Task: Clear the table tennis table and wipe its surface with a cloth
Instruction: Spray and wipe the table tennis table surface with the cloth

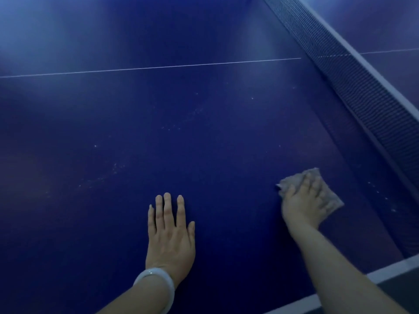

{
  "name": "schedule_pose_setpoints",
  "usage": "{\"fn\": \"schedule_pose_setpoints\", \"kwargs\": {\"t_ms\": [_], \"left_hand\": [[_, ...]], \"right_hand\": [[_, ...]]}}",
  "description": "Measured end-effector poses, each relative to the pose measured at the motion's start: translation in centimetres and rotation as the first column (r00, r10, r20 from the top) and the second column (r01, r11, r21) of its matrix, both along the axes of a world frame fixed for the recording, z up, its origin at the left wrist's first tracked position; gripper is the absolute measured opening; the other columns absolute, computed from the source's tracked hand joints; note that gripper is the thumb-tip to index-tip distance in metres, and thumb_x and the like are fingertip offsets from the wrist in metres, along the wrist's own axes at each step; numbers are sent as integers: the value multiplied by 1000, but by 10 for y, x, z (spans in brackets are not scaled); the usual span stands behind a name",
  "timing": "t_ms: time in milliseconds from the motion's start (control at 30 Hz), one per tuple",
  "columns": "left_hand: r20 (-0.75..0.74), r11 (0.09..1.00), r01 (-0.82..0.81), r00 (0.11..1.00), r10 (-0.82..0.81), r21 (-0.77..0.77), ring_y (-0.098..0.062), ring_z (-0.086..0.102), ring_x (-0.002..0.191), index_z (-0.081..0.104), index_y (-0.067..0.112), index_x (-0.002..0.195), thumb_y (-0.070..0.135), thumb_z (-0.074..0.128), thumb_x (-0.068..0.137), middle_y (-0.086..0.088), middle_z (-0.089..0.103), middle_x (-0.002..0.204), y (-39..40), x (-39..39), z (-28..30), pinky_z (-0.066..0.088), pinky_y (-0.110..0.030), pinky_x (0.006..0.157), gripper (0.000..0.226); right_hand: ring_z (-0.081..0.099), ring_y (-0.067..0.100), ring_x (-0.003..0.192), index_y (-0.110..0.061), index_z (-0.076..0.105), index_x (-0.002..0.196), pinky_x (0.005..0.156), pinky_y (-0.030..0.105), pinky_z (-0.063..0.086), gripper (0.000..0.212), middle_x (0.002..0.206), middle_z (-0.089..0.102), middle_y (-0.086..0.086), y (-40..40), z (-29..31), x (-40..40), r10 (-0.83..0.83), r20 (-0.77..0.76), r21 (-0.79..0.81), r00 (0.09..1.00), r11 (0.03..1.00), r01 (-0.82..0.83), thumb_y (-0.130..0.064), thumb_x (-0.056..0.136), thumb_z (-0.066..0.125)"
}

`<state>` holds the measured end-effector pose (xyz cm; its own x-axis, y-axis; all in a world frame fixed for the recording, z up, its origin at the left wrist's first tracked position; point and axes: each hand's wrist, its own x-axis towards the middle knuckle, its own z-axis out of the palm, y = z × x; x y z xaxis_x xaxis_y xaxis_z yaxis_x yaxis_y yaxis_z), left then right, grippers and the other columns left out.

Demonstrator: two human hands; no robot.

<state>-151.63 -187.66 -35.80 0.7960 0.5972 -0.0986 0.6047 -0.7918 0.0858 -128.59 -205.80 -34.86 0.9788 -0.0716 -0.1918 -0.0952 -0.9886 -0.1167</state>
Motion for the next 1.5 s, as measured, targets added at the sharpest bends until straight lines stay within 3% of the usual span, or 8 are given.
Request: {"fn": "schedule_pose_setpoints", "kwargs": {"t_ms": [300, 500, 633, 767, 967, 1133, 1300, 1500], "left_hand": [[11, 1000, 4, 1000, -4, 7, -39, 23, 145, 35, 3, 147, 42, 9, 100, -25, 28, 154, 1, 1, -1, 21, -56, 115, 67], [17, 1000, 9, 1000, -9, -10, -38, 20, 146, 31, 4, 149, 42, 20, 98, -25, 27, 155, 0, -1, -1, 21, -56, 116, 64], [4, 1000, 0, 1000, 0, -16, -38, 20, 146, 31, 5, 149, 42, 20, 98, -24, 27, 155, 0, 1, 2, 20, -55, 116, 64], [-9, 1000, 5, 1000, -5, -29, -38, 20, 146, 32, 5, 149, 42, 19, 97, -24, 26, 155, 0, 1, 4, 21, -55, 115, 65], [14, 1000, 9, 1000, -9, -27, -38, 18, 147, 31, 4, 149, 43, 19, 96, -25, 26, 155, 0, 0, 4, 18, -55, 117, 67], [-2, 1000, -2, 1000, 2, -23, -37, 14, 148, 27, 6, 151, 44, 15, 98, -23, 23, 157, -1, 1, 3, 15, -54, 119, 67], [-36, 1000, -20, 999, 20, -6, -33, 2, 150, 16, 10, 154, 48, 4, 96, -20, 12, 160, -2, 2, 2, 5, -50, 122, 70], [-13, 1000, -14, 1000, 14, -6, -34, 8, 149, 22, 8, 153, 48, 10, 96, -21, 17, 159, -2, 2, -1, 9, -51, 121, 71]], "right_hand": [[-19, 12, 148, -29, -3, 156, 119, 47, -14, 59, 162, -14, -9, 109, -10, -33, 910, 29, -21, 414, 415, -910, -46, 102, 14], [9, 26, 150, -18, 9, 157, 120, 51, 9, 57, 165, 1, 3, 10, 0, 100, 327, 27, -14, 945, 945, -326, -33, 105, 26], [-3, 26, 151, -21, 3, 157, 119, 57, -1, 60, 164, -4, 3, -4, 3, 92, -140, -58, 5, 988, 990, 141, -43, 103, 14], [4, 26, 151, -19, 6, 157, 120, 52, 1, 58, 165, 0, 4, 65, 0, 13, 259, 50, 42, 965, 964, -261, -37, 104, 24], [-19, 12, 148, -28, -6, 155, 120, 49, -10, 61, 163, -12, -8, 50, -8, -65, 855, 16, -29, 518, 518, -855, -48, 98, 4], [-3, 19, 151, -22, 4, 157, 121, 51, -1, 58, 164, -3, -1, -49, -4, -10, 250, 25, -13, 968, 968, -249, -40, 102, 11], [-6, 23, 151, -22, 1, 157, 118, 59, -3, 59, 164, -7, 2, -10, -5, -60, 151, 49, 16, 987, 988, -152, -40, 102, 15], [5, 19, 151, -23, 12, 157, 117, 52, 8, 61, 165, 4, -3, -30, -8, -144, 875, 106, 21, 472, 473, -881, -42, 102, 28]]}}
